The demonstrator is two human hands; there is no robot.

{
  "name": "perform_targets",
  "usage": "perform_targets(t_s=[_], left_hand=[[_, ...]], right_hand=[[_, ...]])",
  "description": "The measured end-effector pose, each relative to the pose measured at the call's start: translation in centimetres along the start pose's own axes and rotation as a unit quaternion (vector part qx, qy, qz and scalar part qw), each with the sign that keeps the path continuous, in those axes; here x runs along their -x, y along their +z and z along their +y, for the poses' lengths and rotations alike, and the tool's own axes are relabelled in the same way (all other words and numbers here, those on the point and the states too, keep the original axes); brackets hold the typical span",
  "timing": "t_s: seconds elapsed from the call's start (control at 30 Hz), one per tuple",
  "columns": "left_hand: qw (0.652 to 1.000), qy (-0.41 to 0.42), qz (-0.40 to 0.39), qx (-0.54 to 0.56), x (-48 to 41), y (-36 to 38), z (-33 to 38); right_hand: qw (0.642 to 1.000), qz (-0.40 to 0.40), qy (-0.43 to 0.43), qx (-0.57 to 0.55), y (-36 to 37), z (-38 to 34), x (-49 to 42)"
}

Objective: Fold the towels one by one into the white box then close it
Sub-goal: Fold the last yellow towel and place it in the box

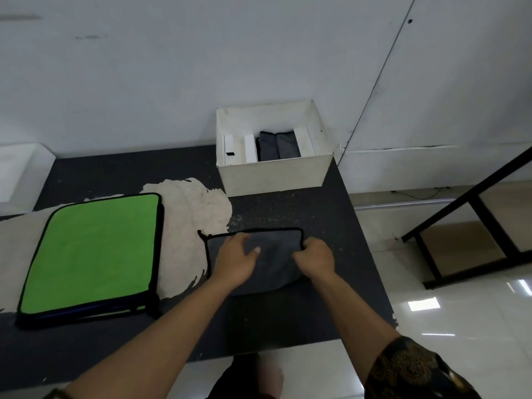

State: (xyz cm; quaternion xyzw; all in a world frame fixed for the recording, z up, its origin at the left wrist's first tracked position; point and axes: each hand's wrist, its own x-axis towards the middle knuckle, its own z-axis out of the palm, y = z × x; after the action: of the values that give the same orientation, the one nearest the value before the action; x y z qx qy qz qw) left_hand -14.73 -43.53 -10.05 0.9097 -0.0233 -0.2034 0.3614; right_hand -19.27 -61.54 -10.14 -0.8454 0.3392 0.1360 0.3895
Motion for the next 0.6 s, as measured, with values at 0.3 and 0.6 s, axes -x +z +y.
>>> perform_targets(t_s=[0.3, 0.6], left_hand=[[0.887, -0.205, -0.118, 0.398, -1.3, 0.8, 3.4], [0.916, -0.241, 0.005, 0.322, -2.1, -0.9, 1.2]], right_hand=[[0.962, 0.027, -0.267, 0.045, 3.0, -3.3, 5.0], [0.943, 0.123, -0.293, 0.097, 7.1, -1.5, 6.4]])
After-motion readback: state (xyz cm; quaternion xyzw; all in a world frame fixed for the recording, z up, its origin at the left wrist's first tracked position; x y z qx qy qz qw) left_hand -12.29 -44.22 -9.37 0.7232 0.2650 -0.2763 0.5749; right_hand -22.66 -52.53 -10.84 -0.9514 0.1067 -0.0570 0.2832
